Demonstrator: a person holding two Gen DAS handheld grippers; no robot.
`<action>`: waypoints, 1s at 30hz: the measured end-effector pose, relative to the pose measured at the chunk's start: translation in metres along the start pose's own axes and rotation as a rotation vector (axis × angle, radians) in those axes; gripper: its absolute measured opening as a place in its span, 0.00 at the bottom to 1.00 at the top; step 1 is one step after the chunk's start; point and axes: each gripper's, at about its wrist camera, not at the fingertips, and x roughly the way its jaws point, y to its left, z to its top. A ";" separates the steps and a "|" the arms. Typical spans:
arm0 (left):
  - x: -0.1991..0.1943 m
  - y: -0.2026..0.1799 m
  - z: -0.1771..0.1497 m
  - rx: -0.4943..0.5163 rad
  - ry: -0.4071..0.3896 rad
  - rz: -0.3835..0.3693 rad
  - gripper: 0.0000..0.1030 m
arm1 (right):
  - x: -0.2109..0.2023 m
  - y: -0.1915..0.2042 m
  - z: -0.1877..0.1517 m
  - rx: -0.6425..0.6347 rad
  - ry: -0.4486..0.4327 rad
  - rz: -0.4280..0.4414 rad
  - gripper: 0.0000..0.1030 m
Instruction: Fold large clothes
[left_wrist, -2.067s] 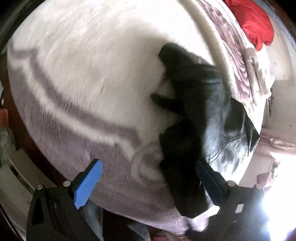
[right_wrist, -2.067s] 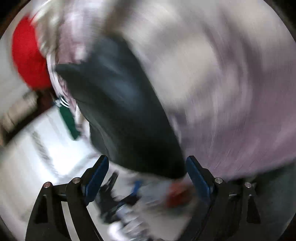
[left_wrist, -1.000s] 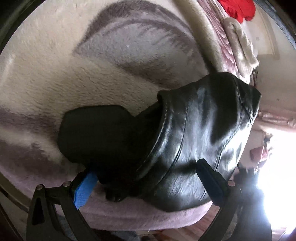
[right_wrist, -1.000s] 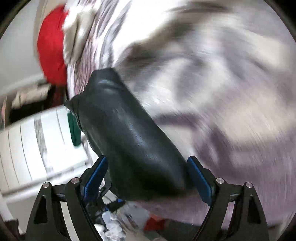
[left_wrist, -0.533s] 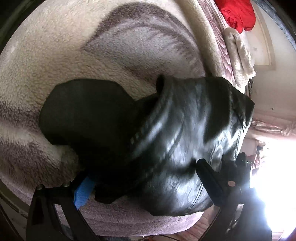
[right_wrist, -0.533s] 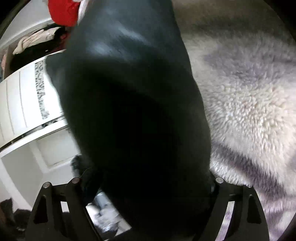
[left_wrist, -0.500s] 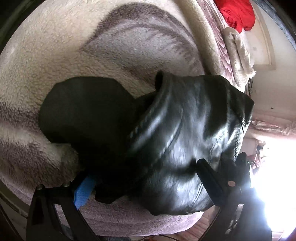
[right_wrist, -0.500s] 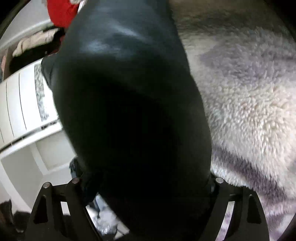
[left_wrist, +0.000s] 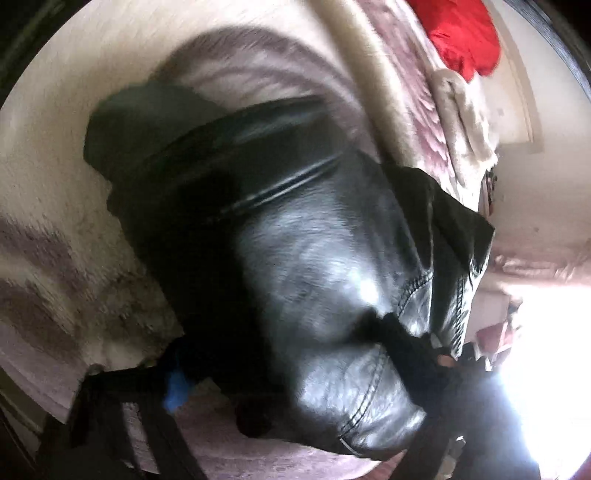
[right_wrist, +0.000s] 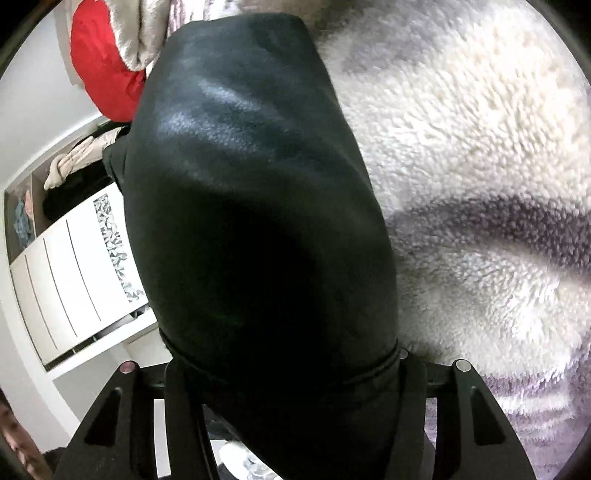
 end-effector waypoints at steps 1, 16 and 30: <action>-0.002 -0.002 0.001 0.011 -0.002 0.001 0.73 | 0.002 0.006 0.001 -0.008 -0.002 -0.006 0.54; -0.048 -0.039 0.028 0.088 -0.059 -0.046 0.63 | -0.004 0.106 -0.002 -0.101 -0.008 0.000 0.43; -0.078 -0.120 0.084 0.172 -0.113 -0.109 0.61 | -0.043 0.250 -0.002 -0.240 -0.062 0.006 0.41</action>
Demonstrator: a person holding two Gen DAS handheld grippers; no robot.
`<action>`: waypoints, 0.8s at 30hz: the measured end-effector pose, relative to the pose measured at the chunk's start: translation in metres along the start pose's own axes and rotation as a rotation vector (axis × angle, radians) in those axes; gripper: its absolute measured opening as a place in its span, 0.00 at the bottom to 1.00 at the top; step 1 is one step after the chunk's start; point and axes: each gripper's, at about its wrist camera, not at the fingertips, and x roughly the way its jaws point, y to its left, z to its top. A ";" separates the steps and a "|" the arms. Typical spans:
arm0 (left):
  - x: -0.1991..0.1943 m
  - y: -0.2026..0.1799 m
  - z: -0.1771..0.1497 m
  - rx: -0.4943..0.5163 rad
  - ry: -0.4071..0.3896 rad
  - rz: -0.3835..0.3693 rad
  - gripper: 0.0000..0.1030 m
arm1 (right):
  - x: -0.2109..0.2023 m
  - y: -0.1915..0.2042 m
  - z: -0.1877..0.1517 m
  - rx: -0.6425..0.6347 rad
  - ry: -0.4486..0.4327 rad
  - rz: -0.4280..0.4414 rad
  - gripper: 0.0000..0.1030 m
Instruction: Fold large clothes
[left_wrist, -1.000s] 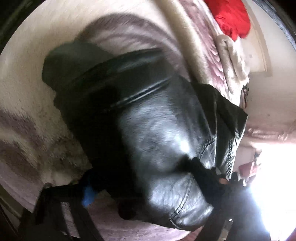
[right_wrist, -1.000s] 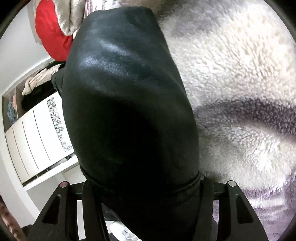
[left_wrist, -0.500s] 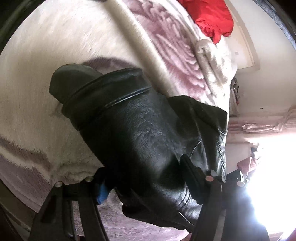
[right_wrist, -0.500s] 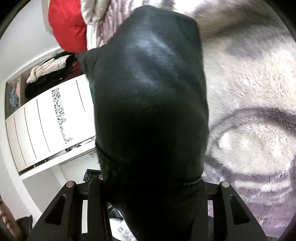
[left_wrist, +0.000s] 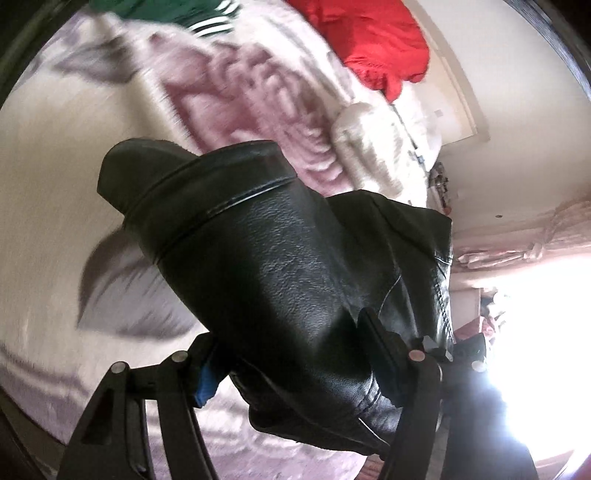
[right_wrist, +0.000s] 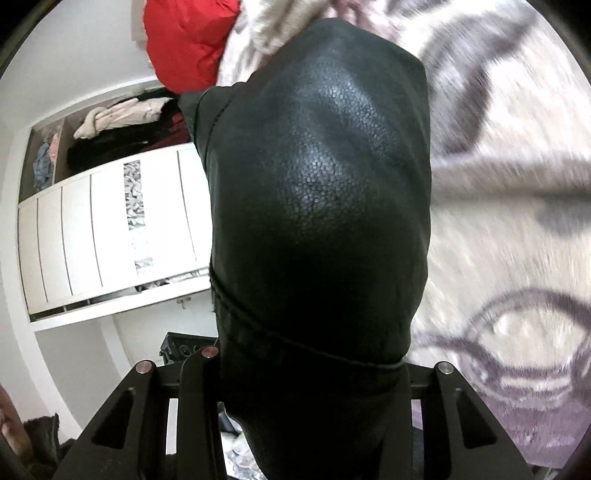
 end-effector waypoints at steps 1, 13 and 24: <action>0.003 -0.009 0.010 0.009 -0.007 -0.004 0.61 | -0.006 0.006 0.010 -0.002 -0.007 0.004 0.41; 0.102 -0.131 0.166 0.070 -0.116 -0.069 0.61 | -0.032 0.154 0.245 -0.155 -0.057 0.015 0.40; 0.239 -0.161 0.280 0.038 -0.202 -0.081 0.61 | -0.006 0.162 0.500 -0.238 -0.009 -0.018 0.40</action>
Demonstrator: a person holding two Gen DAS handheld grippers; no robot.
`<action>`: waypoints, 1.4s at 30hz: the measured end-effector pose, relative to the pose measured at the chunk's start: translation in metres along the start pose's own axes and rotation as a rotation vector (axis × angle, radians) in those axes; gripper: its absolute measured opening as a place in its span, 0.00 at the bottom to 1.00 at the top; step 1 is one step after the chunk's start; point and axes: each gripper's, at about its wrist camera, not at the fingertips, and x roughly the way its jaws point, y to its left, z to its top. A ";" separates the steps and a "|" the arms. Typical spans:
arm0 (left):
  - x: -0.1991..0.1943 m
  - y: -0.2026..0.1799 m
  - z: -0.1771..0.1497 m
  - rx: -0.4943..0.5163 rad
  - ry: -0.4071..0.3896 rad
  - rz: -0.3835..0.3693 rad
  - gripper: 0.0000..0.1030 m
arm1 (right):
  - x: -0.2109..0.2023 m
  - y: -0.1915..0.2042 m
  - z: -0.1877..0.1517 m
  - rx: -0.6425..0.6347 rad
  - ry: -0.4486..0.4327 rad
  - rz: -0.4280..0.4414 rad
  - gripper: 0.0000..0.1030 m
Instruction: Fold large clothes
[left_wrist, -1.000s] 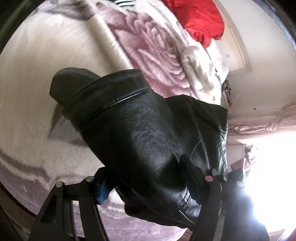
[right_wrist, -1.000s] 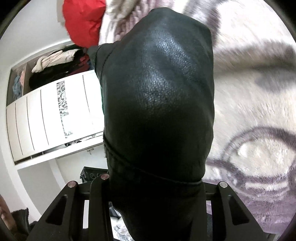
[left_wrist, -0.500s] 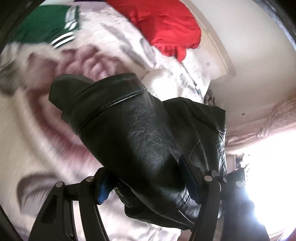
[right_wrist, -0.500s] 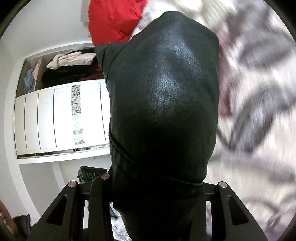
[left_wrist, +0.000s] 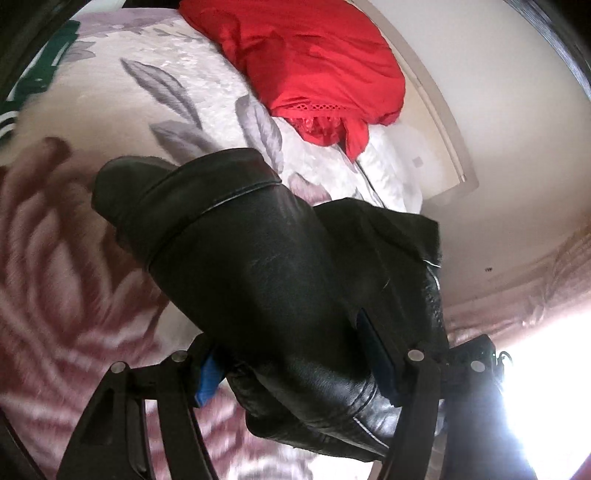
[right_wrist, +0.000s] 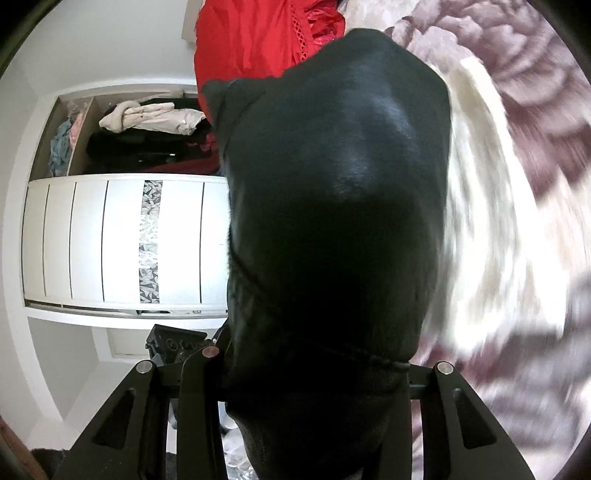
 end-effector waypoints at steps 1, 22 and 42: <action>0.011 0.002 0.004 -0.001 -0.009 0.001 0.61 | 0.005 -0.006 0.015 -0.017 0.009 -0.001 0.40; 0.027 -0.012 -0.018 0.243 0.103 0.307 0.67 | 0.023 -0.040 0.033 -0.020 0.000 -0.428 0.89; -0.145 -0.119 -0.053 0.712 -0.009 0.572 0.93 | -0.045 0.093 -0.198 -0.218 -0.395 -1.198 0.98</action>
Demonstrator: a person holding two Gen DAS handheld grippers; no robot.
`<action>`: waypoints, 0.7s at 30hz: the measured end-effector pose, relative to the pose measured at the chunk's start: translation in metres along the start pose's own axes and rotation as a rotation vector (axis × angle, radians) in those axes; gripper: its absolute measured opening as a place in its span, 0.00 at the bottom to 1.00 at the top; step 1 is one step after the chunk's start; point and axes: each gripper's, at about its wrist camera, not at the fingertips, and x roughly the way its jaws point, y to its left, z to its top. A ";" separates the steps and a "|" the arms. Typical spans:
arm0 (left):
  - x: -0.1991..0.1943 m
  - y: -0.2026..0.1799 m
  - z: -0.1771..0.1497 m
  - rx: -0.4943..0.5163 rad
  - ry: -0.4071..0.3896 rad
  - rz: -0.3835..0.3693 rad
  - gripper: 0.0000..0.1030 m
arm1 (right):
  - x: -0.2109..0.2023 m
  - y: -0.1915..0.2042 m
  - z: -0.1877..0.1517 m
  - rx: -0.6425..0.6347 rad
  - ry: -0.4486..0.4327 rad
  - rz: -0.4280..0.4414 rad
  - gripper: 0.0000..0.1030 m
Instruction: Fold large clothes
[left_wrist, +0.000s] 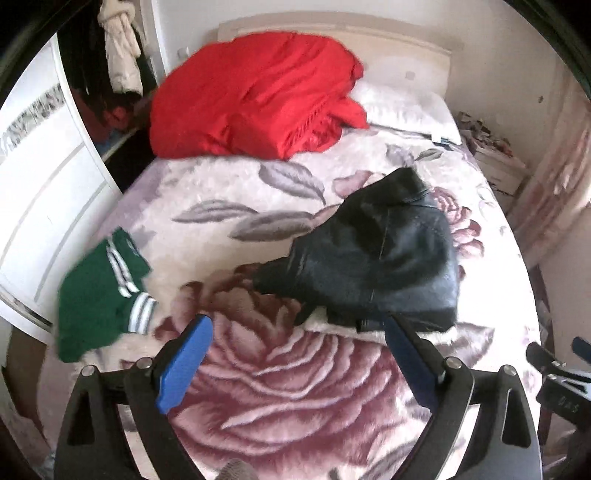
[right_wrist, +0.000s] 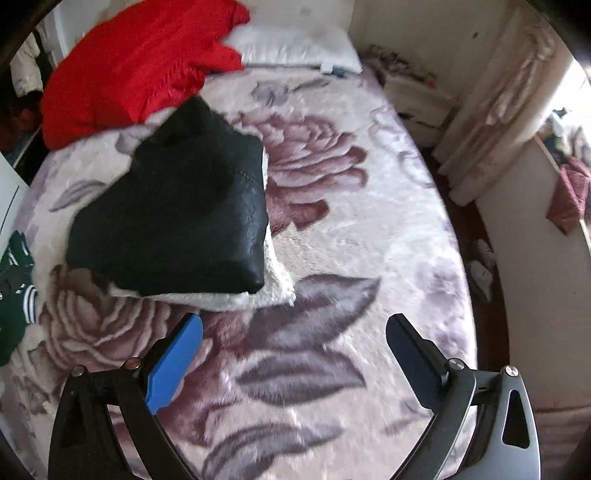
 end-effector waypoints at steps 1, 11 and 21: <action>-0.020 0.002 -0.004 0.015 -0.004 -0.017 0.92 | -0.019 -0.001 -0.004 0.008 -0.010 0.006 0.98; -0.193 0.017 -0.035 0.056 -0.085 -0.061 0.92 | -0.228 -0.025 -0.079 0.055 -0.152 -0.037 0.98; -0.317 0.030 -0.064 0.075 -0.159 -0.071 0.92 | -0.379 -0.046 -0.151 0.046 -0.267 -0.035 0.98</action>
